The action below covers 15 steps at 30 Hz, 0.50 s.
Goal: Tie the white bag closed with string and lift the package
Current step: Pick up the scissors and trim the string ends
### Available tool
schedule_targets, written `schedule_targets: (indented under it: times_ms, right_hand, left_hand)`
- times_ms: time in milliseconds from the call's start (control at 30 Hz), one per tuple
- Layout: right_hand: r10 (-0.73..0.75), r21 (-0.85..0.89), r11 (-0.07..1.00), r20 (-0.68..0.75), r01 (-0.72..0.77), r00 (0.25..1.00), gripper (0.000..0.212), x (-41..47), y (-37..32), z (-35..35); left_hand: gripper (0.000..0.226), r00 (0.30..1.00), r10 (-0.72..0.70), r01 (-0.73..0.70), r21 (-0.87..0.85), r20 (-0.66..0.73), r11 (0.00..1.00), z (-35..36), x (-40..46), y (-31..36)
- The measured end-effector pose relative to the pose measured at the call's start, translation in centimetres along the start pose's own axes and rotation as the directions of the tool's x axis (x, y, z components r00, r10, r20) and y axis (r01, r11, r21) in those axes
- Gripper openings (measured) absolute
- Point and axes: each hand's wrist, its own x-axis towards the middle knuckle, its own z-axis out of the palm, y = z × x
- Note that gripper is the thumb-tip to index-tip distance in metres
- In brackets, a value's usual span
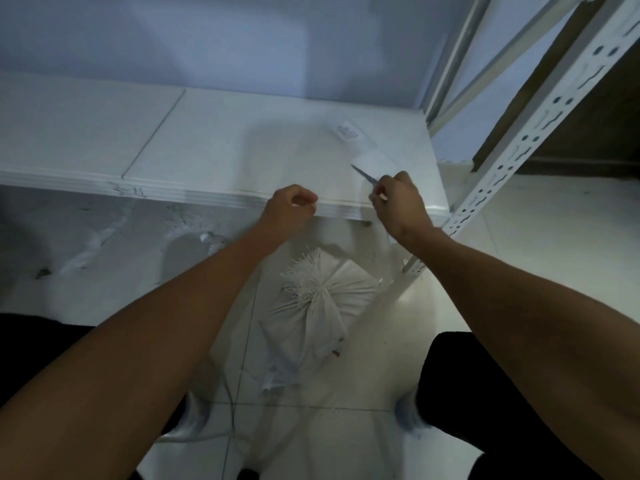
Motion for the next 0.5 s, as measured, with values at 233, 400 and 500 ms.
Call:
schedule_targets:
  times_ms: [233, 400, 500]
  right_hand:
    - [-0.048, 0.018, 0.999, 0.068, 0.047, 0.996, 0.018, -3.7, -3.8, -1.0]
    - [-0.050, 0.009, 0.999, 0.111, 0.050, 0.993, 0.021, -5.6, -5.4, -2.0]
    - [-0.089, -0.012, 0.996, 0.146, 0.092, 0.985, 0.023, -6.4, -6.0, -3.3]
  left_hand:
    - [0.012, 0.999, 0.014, -0.016, 0.050, 0.034, 0.999, -1.9, -4.0, 0.8]
    - [0.019, 1.000, -0.004, 0.002, 0.126, 0.021, 0.992, -3.0, -5.9, 1.7]
    - [0.016, 1.000, -0.012, 0.009, 0.127, 0.023, 0.992, -3.7, -6.7, 2.9]
